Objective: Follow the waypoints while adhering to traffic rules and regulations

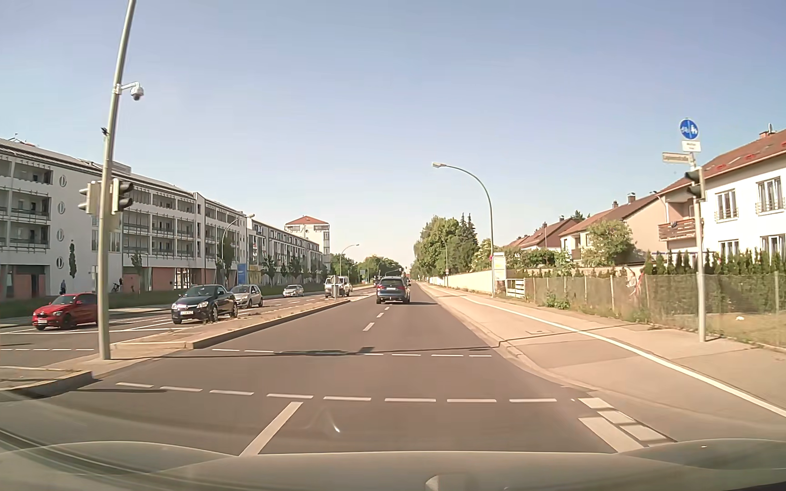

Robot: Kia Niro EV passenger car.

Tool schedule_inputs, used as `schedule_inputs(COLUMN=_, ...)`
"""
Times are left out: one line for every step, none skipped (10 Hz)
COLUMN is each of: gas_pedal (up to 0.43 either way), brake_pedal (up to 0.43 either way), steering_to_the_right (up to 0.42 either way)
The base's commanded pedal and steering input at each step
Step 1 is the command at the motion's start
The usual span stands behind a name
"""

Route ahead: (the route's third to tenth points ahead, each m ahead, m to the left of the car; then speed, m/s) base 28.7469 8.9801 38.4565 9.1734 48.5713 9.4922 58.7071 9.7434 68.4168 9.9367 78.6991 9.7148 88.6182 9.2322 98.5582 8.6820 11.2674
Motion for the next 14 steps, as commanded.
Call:
schedule_inputs(gas_pedal=0.240, brake_pedal=0.000, steering_to_the_right=-0.004)
schedule_inputs(gas_pedal=0.240, brake_pedal=0.000, steering_to_the_right=-0.004)
schedule_inputs(gas_pedal=0.240, brake_pedal=0.000, steering_to_the_right=-0.004)
schedule_inputs(gas_pedal=0.240, brake_pedal=0.000, steering_to_the_right=-0.004)
schedule_inputs(gas_pedal=0.240, brake_pedal=0.000, steering_to_the_right=-0.005)
schedule_inputs(gas_pedal=0.240, brake_pedal=0.000, steering_to_the_right=-0.005)
schedule_inputs(gas_pedal=0.240, brake_pedal=0.000, steering_to_the_right=-0.006)
schedule_inputs(gas_pedal=0.240, brake_pedal=0.000, steering_to_the_right=-0.006)
schedule_inputs(gas_pedal=0.240, brake_pedal=0.000, steering_to_the_right=-0.004)
schedule_inputs(gas_pedal=0.240, brake_pedal=0.000, steering_to_the_right=-0.002)
schedule_inputs(gas_pedal=0.240, brake_pedal=0.000, steering_to_the_right=-0.001)
schedule_inputs(gas_pedal=0.240, brake_pedal=0.000, steering_to_the_right=-0.001)
schedule_inputs(gas_pedal=0.240, brake_pedal=0.000, steering_to_the_right=-0.002)
schedule_inputs(gas_pedal=0.240, brake_pedal=0.000, steering_to_the_right=-0.002)
